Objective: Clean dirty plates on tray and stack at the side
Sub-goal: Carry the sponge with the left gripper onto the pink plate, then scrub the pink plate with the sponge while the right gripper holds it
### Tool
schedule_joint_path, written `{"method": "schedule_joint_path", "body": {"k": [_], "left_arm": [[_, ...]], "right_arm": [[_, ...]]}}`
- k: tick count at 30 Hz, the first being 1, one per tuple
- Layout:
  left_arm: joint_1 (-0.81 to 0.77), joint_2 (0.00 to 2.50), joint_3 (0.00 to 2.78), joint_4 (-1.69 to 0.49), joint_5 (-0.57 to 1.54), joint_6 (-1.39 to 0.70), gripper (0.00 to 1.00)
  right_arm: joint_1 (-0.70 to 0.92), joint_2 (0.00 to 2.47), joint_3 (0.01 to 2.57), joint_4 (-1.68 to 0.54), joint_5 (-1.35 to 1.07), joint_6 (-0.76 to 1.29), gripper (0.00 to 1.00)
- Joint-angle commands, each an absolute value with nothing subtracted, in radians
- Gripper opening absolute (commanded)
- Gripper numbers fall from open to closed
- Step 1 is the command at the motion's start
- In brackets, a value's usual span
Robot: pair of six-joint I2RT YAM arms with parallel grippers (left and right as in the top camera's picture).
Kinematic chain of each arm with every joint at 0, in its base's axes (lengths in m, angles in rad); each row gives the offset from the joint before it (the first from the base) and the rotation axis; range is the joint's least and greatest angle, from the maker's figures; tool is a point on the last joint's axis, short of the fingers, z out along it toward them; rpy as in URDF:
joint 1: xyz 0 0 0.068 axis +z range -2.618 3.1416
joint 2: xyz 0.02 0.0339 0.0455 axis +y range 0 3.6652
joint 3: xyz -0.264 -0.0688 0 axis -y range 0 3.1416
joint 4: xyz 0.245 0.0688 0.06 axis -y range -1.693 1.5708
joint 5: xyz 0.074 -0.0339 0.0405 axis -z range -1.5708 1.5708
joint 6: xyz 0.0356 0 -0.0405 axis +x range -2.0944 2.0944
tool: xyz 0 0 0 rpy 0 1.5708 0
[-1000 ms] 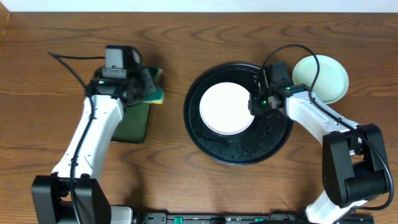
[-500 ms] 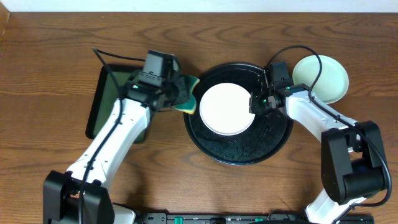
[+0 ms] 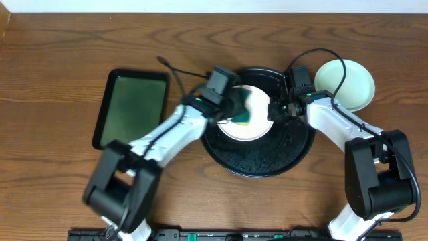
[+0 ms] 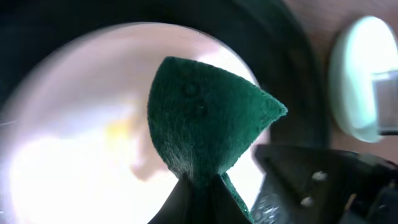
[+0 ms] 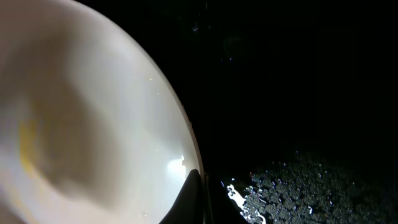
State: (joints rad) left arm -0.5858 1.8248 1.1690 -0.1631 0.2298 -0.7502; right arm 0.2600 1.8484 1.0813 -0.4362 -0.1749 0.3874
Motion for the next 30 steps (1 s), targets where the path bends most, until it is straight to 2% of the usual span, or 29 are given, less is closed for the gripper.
{"method": "schedule_joint_path", "body": {"k": [1,6,12,20,25,30], "left_arm": [[-0.636,1.878,1.174,-0.071,0.223,-0.797,0.07],[-0.656,1.934,1.174,-0.069,0.128,-0.806,0.08],[-0.643,1.942,1.174,-0.193,-0.233,-0.705,0.07],[-0.637,1.885,1.174,-0.197,-0.525,-0.606,0.08],[-0.638,1.813,1.174,-0.188,-0.490,-0.603,0.07],[-0.638,1.810,1.174,-0.142,-0.181,-0.684,0.07]], "right_arm": [[0.263,1.867,1.084,-0.440,-0.162,0.398,0.01],[0.263,1.867,1.084,-0.447,-0.162,0.396,0.01],[0.263,1.867,1.084,-0.450,-0.162,0.395,0.01],[0.263,1.867,1.084,-0.462,-0.162,0.391,0.01],[0.263,1.867,1.084,-0.462,-0.161,0.388,0.01],[0.263,1.867,1.084,-0.461,-0.162,0.388,0.01]]}}
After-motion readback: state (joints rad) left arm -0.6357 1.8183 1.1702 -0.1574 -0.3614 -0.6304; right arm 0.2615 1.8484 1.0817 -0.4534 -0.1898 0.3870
